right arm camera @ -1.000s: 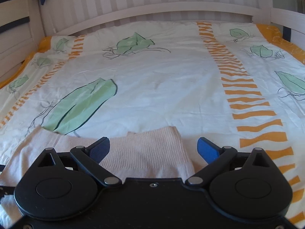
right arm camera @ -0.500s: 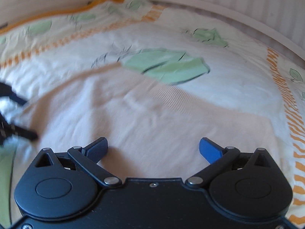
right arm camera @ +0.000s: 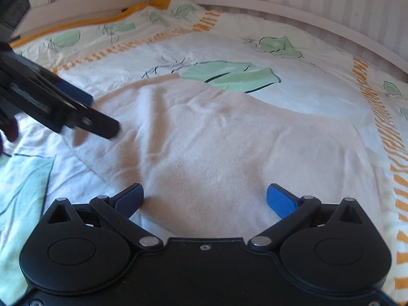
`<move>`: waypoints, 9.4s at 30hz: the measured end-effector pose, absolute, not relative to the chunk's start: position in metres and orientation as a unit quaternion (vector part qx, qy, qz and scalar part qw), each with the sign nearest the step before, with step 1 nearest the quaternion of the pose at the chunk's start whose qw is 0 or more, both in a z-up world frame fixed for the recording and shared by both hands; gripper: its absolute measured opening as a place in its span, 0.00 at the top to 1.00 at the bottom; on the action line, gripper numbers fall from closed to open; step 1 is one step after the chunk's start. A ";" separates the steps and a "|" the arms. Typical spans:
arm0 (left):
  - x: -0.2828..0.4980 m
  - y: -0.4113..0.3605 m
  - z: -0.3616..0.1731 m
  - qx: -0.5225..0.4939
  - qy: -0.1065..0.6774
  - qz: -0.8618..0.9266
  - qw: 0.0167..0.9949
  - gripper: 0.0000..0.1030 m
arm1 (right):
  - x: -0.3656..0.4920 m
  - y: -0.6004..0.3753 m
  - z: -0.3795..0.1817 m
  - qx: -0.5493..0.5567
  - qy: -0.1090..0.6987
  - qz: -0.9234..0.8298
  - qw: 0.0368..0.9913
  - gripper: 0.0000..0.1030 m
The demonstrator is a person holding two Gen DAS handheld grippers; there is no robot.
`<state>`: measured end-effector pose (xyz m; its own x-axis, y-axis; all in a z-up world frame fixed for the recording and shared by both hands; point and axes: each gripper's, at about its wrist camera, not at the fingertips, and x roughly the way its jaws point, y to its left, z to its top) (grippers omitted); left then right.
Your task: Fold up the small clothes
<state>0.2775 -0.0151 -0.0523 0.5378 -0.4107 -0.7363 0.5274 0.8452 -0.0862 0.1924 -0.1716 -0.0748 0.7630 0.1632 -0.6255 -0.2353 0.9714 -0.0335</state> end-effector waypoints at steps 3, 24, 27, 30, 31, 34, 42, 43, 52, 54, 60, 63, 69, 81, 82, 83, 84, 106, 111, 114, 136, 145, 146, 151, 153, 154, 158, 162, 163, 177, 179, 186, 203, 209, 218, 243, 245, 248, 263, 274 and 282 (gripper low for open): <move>0.282 -0.026 -0.068 0.085 0.417 -0.263 0.866 0.07 | 0.189 -0.195 -0.076 -0.014 0.341 0.086 0.936 0.00; 0.204 0.018 -0.101 0.046 0.345 -0.211 0.913 0.01 | 0.138 -0.247 -0.098 0.037 0.321 -0.018 0.946 0.00; 0.203 0.019 -0.100 0.046 0.340 -0.211 0.915 0.01 | 0.135 -0.247 -0.100 0.039 0.315 -0.017 0.948 0.00; 0.203 0.015 -0.100 0.053 0.337 -0.209 0.916 0.00 | 0.135 -0.245 -0.101 0.035 0.314 -0.019 0.949 0.00; 0.203 0.015 -0.101 0.053 0.336 -0.209 0.917 0.00 | 0.135 -0.245 -0.102 0.034 0.314 -0.019 0.949 0.00; 0.203 0.015 -0.102 0.053 0.336 -0.208 0.917 0.00 | 0.134 -0.245 -0.102 0.035 0.314 -0.019 0.949 0.00; 0.202 0.014 -0.103 0.059 0.338 -0.206 0.916 0.00 | 0.136 -0.243 -0.101 0.026 0.320 -0.022 0.947 0.00; 0.202 0.014 -0.103 0.060 0.339 -0.206 0.916 0.00 | 0.136 -0.243 -0.100 0.027 0.321 -0.021 0.946 0.00; 0.203 0.013 -0.102 0.060 0.341 -0.205 0.916 0.00 | 0.138 -0.244 -0.097 0.041 0.334 -0.015 0.941 0.00; 0.203 0.013 -0.102 0.059 0.342 -0.205 0.915 0.00 | 0.137 -0.245 -0.093 0.049 0.346 -0.009 0.937 0.00; 0.203 0.013 -0.103 0.058 0.341 -0.205 0.916 0.00 | 0.127 -0.263 -0.071 0.148 0.395 0.028 0.906 0.00; 0.202 0.013 -0.103 0.059 0.340 -0.205 0.916 0.00 | 0.128 -0.282 -0.050 0.193 0.372 0.034 0.908 0.00; 0.201 0.013 -0.103 0.059 0.337 -0.205 0.917 0.00 | 0.173 -0.326 -0.033 0.224 0.344 0.048 0.911 0.00; 0.200 0.012 -0.104 0.059 0.338 -0.204 0.917 0.00 | 0.220 -0.370 -0.102 0.366 0.358 0.094 0.854 0.00; 0.200 0.012 -0.104 0.060 0.338 -0.204 0.917 0.00 | 0.223 -0.373 -0.104 0.380 0.354 0.097 0.849 0.00; 0.201 0.012 -0.104 0.061 0.338 -0.204 0.917 0.00 | 0.226 -0.374 -0.105 0.390 0.351 0.102 0.845 0.00; 0.201 0.012 -0.103 0.062 0.339 -0.204 0.916 0.00 | 0.231 -0.376 -0.105 0.397 0.351 0.109 0.841 0.00; 0.311 -0.087 -0.024 0.027 0.407 -0.195 0.892 0.02 | 0.253 -0.379 -0.105 0.415 0.382 0.115 0.818 0.00; 0.339 -0.114 -0.039 0.062 0.425 -0.157 0.889 0.02 | 0.256 -0.381 -0.105 0.423 0.387 0.112 0.811 0.00; 0.352 -0.126 -0.050 0.087 0.440 -0.141 0.883 0.02 | 0.257 -0.380 -0.105 0.422 0.389 0.110 0.812 0.00; 0.315 -0.109 -0.061 0.087 0.478 -0.157 0.860 0.02 | 0.258 -0.376 -0.105 0.413 0.387 0.110 0.817 0.00; 0.307 -0.110 -0.064 0.090 0.471 -0.151 0.864 0.02 | 0.258 -0.377 -0.106 0.411 0.386 0.113 0.818 0.00; 0.301 -0.107 -0.061 0.087 0.469 -0.154 0.865 0.02 | 0.258 -0.377 -0.106 0.412 0.386 0.113 0.818 0.00; 0.276 -0.098 -0.068 0.081 0.478 -0.170 0.858 0.01 | 0.258 -0.377 -0.106 0.411 0.385 0.113 0.819 0.00; 0.271 -0.096 -0.076 0.084 0.481 -0.174 0.855 0.01 | 0.258 -0.377 -0.105 0.408 0.385 0.114 0.820 0.00; 0.270 -0.094 -0.077 0.077 0.479 -0.175 0.857 0.01 | 0.257 -0.377 -0.105 0.406 0.384 0.114 0.821 0.00; 0.273 -0.081 -0.068 0.046 0.485 -0.180 0.855 0.02 | 0.256 -0.375 -0.104 0.400 0.383 0.116 0.824 0.00; 0.271 -0.058 -0.054 0.042 0.467 -0.168 0.867 0.02 | 0.254 -0.371 -0.104 0.388 0.379 0.120 0.832 0.00; 0.271 -0.051 -0.051 0.041 0.458 -0.163 0.873 0.02 | 0.253 -0.369 -0.103 0.382 0.378 0.121 0.834 0.00; 0.316 0.049 -0.023 0.003 0.429 -0.082 0.900 0.14 | 0.243 -0.369 -0.104 0.346 0.358 0.156 0.853 0.00; 0.320 0.050 -0.020 0.006 0.417 -0.089 0.904 0.14 | 0.241 -0.366 -0.103 0.337 0.359 0.154 0.857 0.00; 0.334 0.056 -0.032 0.003 0.436 -0.104 0.894 0.14 | 0.247 -0.354 -0.090 0.292 0.411 0.105 0.857 0.33; 0.355 0.077 -0.014 -0.036 0.442 -0.114 0.889 0.13 | 0.266 -0.279 -0.009 0.284 0.364 0.133 0.877 0.74; 0.359 0.088 -0.007 -0.067 0.437 -0.128 0.888 0.13 | 0.293 -0.223 -0.007 0.289 0.366 0.178 0.867 0.74; 0.366 0.108 0.000 -0.088 0.436 -0.126 0.887 0.13 | 0.308 -0.154 -0.034 0.257 0.389 0.192 0.863 0.74; 0.379 0.121 -0.016 -0.126 0.467 -0.122 0.867 0.13 | 0.308 -0.091 -0.051 0.217 0.362 0.245 0.873 0.47; 0.380 0.121 -0.017 -0.130 0.468 -0.124 0.865 0.13 | 0.300 -0.096 -0.046 0.223 0.350 0.248 0.875 0.47; 0.380 0.120 -0.019 -0.134 0.470 -0.128 0.863 0.13 | 0.287 -0.107 -0.040 0.222 0.339 0.237 0.883 0.42; 0.378 0.104 -0.024 -0.124 0.476 -0.157 0.856 0.13 | 0.223 -0.017 -0.047 -0.109 0.292 0.289 0.905 0.42; 0.379 0.102 -0.027 -0.117 0.482 -0.159 0.854 0.13 | 0.215 -0.012 -0.065 -0.167 0.281 0.248 0.912 0.63; 0.377 0.099 -0.025 -0.106 0.473 -0.156 0.861 0.13 | 0.208 -0.017 -0.054 -0.168 0.289 0.287 0.898 0.90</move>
